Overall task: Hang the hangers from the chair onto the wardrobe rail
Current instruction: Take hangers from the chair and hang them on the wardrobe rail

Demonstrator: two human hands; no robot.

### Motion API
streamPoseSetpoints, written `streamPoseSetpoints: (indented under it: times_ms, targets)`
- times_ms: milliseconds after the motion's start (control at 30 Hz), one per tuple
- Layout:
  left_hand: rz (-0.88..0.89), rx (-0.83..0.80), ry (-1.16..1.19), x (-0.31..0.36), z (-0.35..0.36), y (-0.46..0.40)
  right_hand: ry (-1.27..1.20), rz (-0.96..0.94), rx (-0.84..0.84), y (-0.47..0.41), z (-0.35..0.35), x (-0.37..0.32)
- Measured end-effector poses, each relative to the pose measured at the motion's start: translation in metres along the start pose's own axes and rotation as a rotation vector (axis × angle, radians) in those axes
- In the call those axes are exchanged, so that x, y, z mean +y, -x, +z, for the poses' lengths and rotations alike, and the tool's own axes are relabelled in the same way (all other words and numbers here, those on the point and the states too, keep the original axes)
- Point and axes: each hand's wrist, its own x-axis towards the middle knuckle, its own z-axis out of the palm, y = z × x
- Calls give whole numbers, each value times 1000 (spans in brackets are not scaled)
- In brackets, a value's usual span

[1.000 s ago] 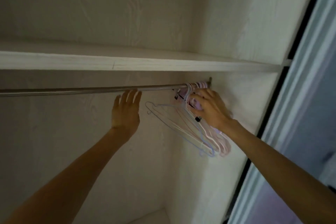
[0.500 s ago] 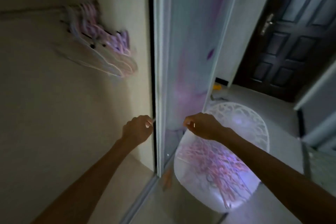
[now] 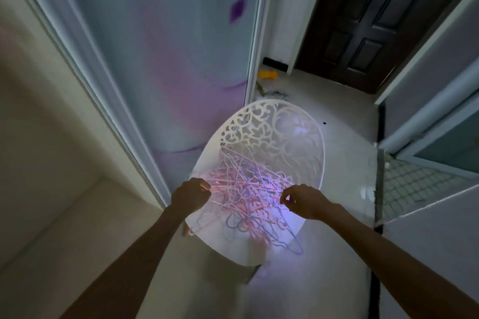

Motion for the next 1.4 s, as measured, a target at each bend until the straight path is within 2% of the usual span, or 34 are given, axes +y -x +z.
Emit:
streamPoseSetpoints:
  times_ms: [233,400,500,600,700,800,867,1000,1100,1200,1233,1333,1400]
  targets:
    - [-194,-134,64,-38,80,-85,-47,79,-148,-88,58,50]
    - [-301,-180,125,-58,123,-132,-35,172,-170,-140,98,61]
    - [-354,-208,138,-67,152,-155,-42,186,-263,-165,138,67]
    - [-388,-164,183,-69,172,-171,-38,178,-323,-171,180,67]
    - [-452,-32,426,-73,185,-182,47,134,-190,-171,221,66]
    - [-442,118,462,-77,194,-185,-48,116,-18,-171,239,67]
    - [-423,186,475,-78,197,-184,-103,66,40,-170,240,71]
    - [-412,177,575,-84,194,-189,-147,-62,191,-160,235,88]
    - [-360,135,543,-85,188,-193,-165,-160,338,-153,221,98]
    - [-255,-34,465,-74,186,-195,-239,-256,472,-151,203,94]
    - [-233,-36,425,-72,184,-196,-270,-258,509,-154,197,90]
    - [-181,224,281,-78,173,-193,-449,-70,426,-172,181,64]
    - [-273,340,136,-88,166,-185,-356,-29,350,-192,185,44]
